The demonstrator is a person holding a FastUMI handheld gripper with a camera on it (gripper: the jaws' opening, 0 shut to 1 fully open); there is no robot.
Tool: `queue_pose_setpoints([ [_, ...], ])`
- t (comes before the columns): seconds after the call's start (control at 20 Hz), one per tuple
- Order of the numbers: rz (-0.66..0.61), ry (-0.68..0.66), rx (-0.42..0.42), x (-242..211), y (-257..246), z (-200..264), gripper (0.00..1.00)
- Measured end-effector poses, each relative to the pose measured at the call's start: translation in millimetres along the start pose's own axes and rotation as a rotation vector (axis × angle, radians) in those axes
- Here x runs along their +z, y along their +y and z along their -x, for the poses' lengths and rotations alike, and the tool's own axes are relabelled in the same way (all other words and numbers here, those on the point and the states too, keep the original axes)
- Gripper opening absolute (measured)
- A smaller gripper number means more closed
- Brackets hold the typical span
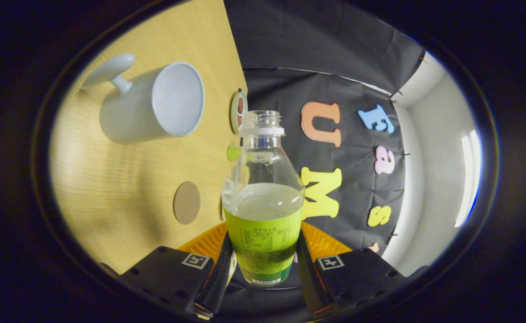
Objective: Take the bottle from table, then pour the juice into the cup, finally place the bottle on the coaster
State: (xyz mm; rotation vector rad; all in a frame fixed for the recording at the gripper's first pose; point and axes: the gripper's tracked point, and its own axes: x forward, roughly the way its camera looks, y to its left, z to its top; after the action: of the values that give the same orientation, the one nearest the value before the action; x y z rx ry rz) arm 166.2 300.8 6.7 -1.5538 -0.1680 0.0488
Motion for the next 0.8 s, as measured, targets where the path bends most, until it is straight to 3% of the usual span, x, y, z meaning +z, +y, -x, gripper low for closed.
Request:
queue_pose_setpoints([
  [0.8, 0.132, -0.011, -0.025, 6.5, -4.1, -2.3, 0.73],
])
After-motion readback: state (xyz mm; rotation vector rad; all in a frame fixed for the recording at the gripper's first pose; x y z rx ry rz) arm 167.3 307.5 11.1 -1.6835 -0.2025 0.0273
